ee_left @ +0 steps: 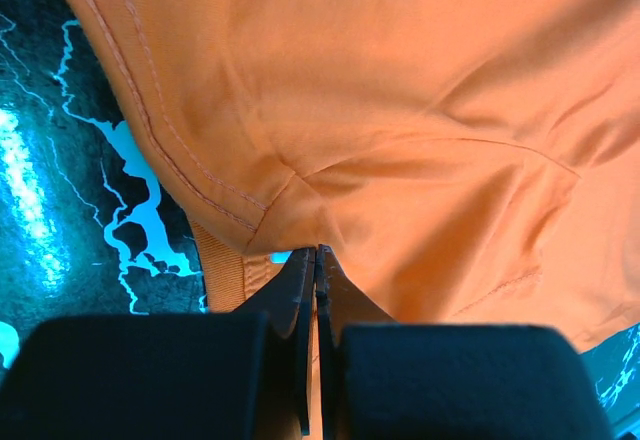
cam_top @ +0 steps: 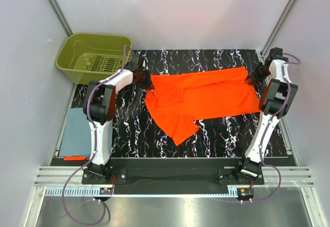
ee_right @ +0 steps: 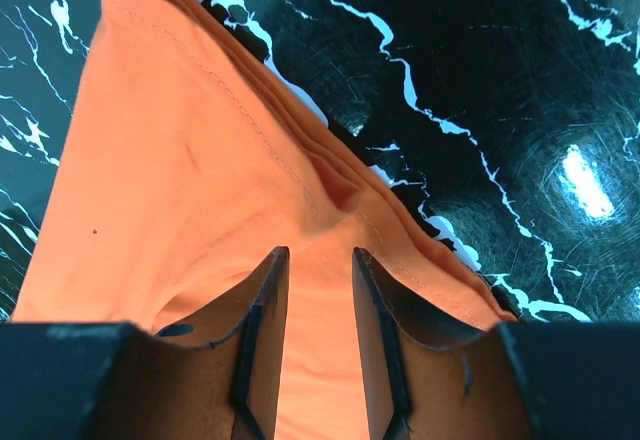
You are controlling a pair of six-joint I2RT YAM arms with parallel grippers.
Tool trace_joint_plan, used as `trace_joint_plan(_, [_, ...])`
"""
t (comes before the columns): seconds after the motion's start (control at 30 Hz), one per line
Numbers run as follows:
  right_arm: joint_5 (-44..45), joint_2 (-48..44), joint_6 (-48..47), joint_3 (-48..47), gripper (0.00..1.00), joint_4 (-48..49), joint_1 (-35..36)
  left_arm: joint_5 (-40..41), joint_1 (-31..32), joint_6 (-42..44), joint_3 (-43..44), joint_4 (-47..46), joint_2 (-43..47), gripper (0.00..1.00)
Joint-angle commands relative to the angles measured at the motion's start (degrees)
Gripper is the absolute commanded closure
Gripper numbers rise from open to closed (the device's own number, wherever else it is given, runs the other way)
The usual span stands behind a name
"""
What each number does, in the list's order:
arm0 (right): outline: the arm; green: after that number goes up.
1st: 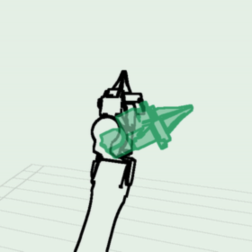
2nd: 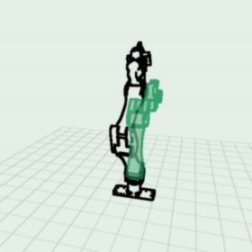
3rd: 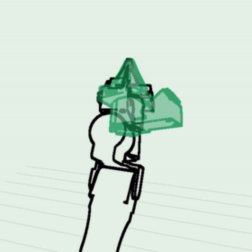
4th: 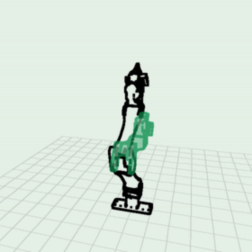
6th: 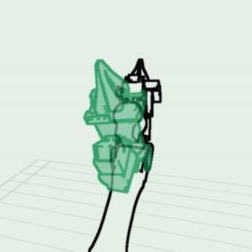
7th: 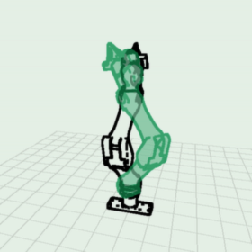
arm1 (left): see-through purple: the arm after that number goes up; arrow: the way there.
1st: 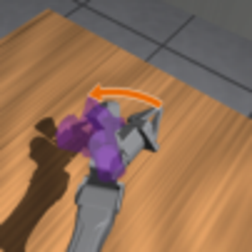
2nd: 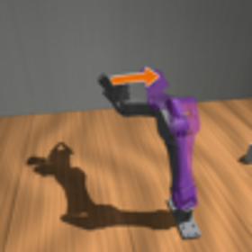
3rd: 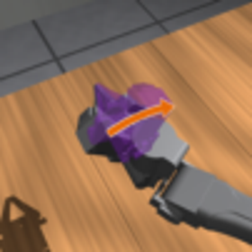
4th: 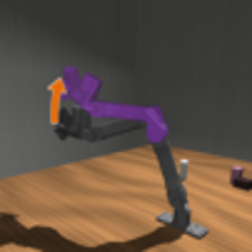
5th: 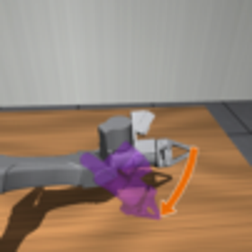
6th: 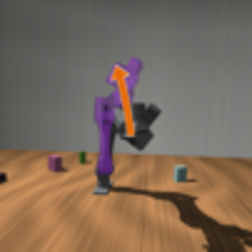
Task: Fold and stack the t-shirts
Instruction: Fold the tshirt
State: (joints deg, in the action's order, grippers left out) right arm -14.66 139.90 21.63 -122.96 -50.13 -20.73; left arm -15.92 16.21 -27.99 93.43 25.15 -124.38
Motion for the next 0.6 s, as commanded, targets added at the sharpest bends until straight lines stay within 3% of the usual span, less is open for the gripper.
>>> trace_joint_plan(0.0, [0.3,-0.2,0.4,-0.2,0.61,2.5,-0.3,-1.8,-0.2,1.0,2.4,-1.8,2.3,1.0])
trace_joint_plan(0.4, [0.9,2.8,0.3,-3.9,0.62,2.8,-0.3,-1.7,-0.5,1.4,1.4,-1.8,2.9,1.0])
trace_joint_plan(0.57, [2.3,2.5,0.3,-5.9,0.81,2.6,-0.4,-1.1,-0.7,1.4,1.1,-1.8,3.2,1.0])
